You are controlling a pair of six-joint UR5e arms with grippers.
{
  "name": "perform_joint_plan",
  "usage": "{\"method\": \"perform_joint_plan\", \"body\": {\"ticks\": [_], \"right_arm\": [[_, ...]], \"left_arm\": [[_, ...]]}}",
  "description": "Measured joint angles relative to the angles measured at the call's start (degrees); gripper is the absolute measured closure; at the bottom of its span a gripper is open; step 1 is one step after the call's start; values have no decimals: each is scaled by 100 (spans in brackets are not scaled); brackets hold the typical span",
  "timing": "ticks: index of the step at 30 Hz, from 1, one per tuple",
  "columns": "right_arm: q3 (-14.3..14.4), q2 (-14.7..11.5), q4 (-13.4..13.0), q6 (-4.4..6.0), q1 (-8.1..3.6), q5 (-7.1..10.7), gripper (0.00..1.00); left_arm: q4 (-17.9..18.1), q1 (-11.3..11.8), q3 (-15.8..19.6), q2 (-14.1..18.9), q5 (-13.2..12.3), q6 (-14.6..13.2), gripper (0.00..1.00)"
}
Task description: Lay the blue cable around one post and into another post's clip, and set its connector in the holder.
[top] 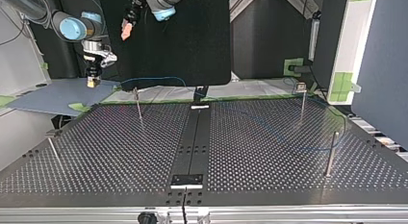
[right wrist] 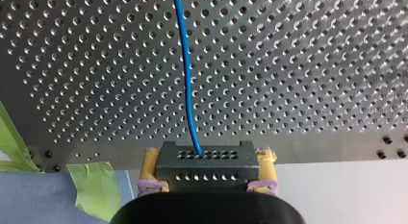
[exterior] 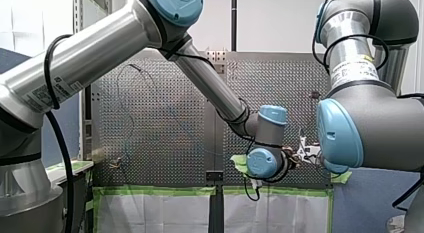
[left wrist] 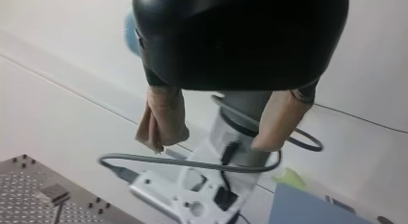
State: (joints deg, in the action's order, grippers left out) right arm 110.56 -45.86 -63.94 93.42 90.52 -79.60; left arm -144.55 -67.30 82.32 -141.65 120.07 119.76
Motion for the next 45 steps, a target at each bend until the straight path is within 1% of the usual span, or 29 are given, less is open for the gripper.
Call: {"method": "perform_joint_plan", "body": {"ticks": [3,5,12,19,24,26,29,32,35,40,45], "right_arm": [[1,-1,27,-31,21,3,100],[1,-1,32,-41,31,6,100],[1,-1,31,-30,41,58,100],[3,-1,30,-6,46,109,100],[2,-1,42,14,19,118,100],[1,-1,39,25,8,121,100],[1,-1,32,38,0,125,100],[0,-1,25,44,-2,127,100],[-1,-1,22,45,-3,127,100],[-2,-3,22,46,-3,126,100],[-2,-2,28,46,-5,127,100]], "left_arm": [[57,84,-54,-159,-118,-22,0],[74,184,-69,-277,-163,-57,0],[66,507,-87,-630,-181,-154,0],[-170,857,-338,-1001,-31,-452,0],[-433,1086,-603,-1275,185,-723,0],[-556,1101,-727,-1399,304,-837,0],[-720,1060,-892,-1563,466,-916,0],[-872,975,-1053,-1725,626,-935,0],[-942,879,-1204,-1886,765,-942,0],[-960,779,-1306,-2096,844,-946,0],[-990,764,-1419,-2072,927,-940,0]]}}
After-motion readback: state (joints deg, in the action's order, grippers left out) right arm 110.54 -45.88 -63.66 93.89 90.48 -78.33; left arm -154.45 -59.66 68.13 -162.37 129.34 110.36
